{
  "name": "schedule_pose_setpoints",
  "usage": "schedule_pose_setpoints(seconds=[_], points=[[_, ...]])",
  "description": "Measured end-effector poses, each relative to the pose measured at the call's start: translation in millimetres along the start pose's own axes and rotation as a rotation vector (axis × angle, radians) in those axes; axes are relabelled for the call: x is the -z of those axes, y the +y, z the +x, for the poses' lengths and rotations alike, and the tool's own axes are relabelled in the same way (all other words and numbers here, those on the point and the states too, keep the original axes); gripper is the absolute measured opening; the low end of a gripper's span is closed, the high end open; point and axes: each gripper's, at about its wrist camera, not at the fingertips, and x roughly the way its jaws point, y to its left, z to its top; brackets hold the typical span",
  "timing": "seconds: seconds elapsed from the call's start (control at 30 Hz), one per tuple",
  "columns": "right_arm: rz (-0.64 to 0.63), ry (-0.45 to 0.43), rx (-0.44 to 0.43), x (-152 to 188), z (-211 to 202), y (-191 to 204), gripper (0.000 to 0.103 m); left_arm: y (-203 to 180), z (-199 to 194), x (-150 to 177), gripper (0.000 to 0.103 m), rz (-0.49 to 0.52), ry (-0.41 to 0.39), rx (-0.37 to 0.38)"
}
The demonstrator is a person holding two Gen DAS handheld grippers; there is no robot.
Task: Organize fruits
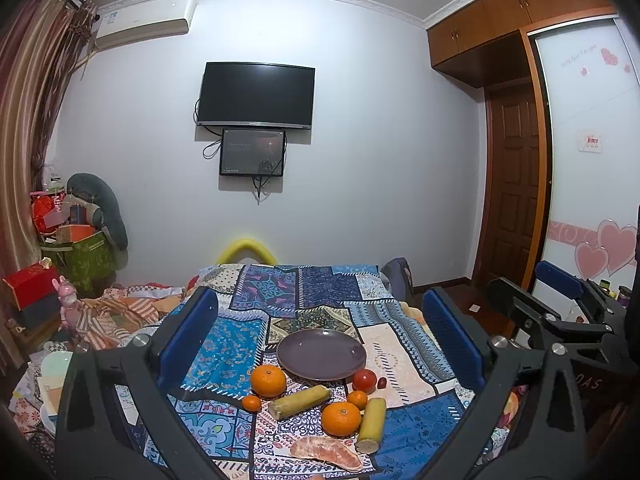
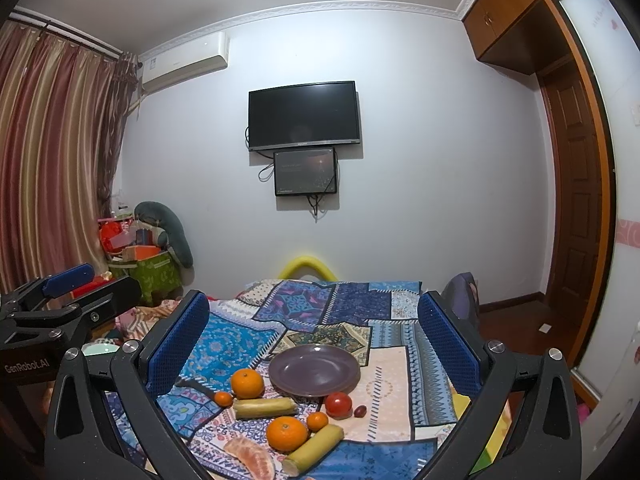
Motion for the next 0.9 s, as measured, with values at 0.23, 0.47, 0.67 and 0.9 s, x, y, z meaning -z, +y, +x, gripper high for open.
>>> schedule_pose_setpoints(seconds=[0.23, 0.47, 0.67, 0.9], points=[[0.001, -0.003, -0.001, 1.1, -1.2, 1.0, 0.103, -1.2, -1.6, -1.4, 0.103, -0.001, -0.006, -0.003], [0.005, -0.005, -0.002, -0.1, -2.0, -0.6, 0.103, 0.5, -1.9, -2.3, 0.103, -0.003, -0.008, -0.004], [0.008, -0.005, -0.002, -0.4, -1.6, -1.4, 0.103, 1.4, -2.4, -3.0, 0.103, -0.003, -0.010, -0.006], [0.007, -0.006, -0.004, -1.0, -1.6, -2.1, 0.103, 2.6, -2.8, -2.8, 0.103, -0.005, -0.010, -0.004]])
